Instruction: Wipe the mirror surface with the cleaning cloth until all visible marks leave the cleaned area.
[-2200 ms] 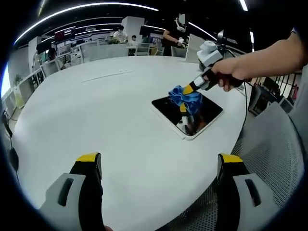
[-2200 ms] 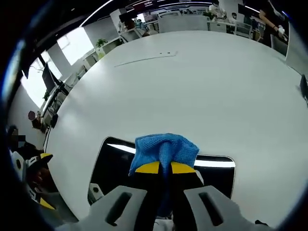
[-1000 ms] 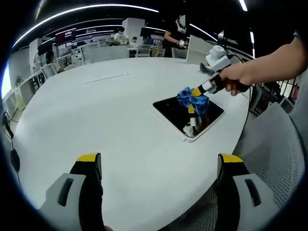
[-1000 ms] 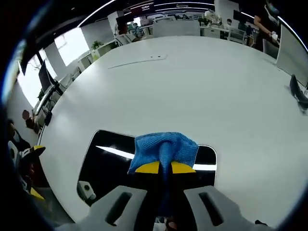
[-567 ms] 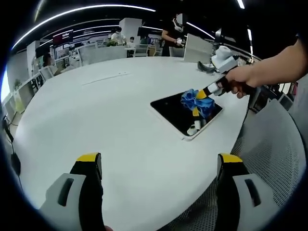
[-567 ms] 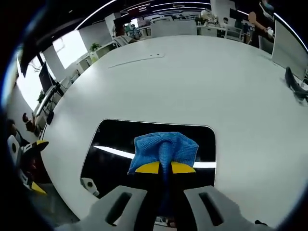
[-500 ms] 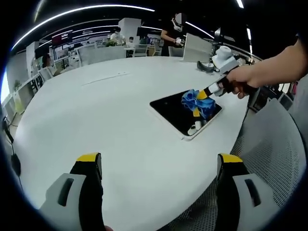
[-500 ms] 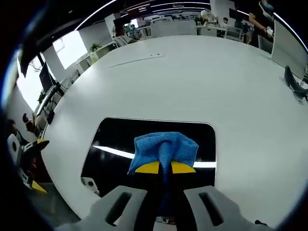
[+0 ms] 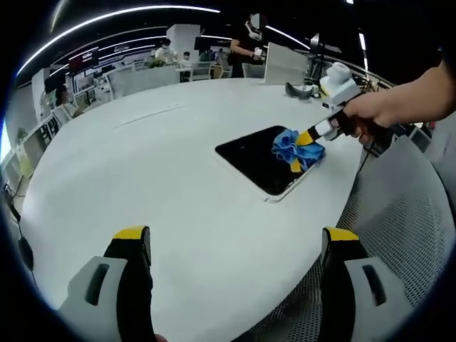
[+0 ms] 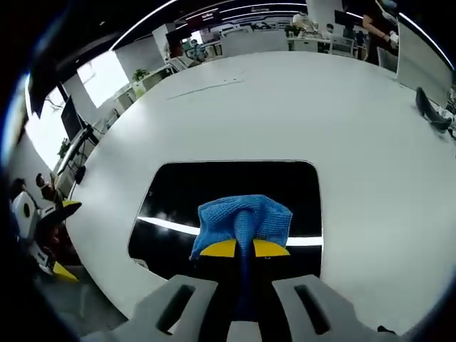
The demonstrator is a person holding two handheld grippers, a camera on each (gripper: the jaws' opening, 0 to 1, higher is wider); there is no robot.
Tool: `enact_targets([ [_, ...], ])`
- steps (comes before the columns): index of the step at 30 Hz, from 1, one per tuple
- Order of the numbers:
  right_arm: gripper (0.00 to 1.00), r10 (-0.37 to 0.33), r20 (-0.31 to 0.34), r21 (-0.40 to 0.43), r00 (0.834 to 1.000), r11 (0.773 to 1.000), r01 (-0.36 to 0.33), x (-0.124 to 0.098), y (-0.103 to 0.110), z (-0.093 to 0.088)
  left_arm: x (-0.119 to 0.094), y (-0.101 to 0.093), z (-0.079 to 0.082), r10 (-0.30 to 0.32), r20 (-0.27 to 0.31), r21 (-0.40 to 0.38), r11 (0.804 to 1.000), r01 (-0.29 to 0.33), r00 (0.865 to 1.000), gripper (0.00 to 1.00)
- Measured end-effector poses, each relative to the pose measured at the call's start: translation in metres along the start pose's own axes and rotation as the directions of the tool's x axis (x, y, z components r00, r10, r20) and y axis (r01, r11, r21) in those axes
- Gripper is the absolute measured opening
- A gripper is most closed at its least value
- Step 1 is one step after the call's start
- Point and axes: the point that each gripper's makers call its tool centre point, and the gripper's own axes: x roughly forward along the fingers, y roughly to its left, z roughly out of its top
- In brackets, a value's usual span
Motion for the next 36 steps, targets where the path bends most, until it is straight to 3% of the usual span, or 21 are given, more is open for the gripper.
enact_targets([
  [20, 0.01, 0.003, -0.017, 0.000, 1.000, 1.000, -0.003, -0.023, 0.006, -0.034, -0.002, 0.001, 0.004, 0.015, 0.023, 0.002, 1.000, -0.015, 1.000, 0.99],
  [36, 0.01, 0.011, -0.030, 0.008, 0.999, 1.000, -0.011, -0.028, 0.008, -0.041, -0.003, 0.003, 0.002, 0.026, 0.011, 0.014, 1.000, -0.026, 1.000, 0.98],
])
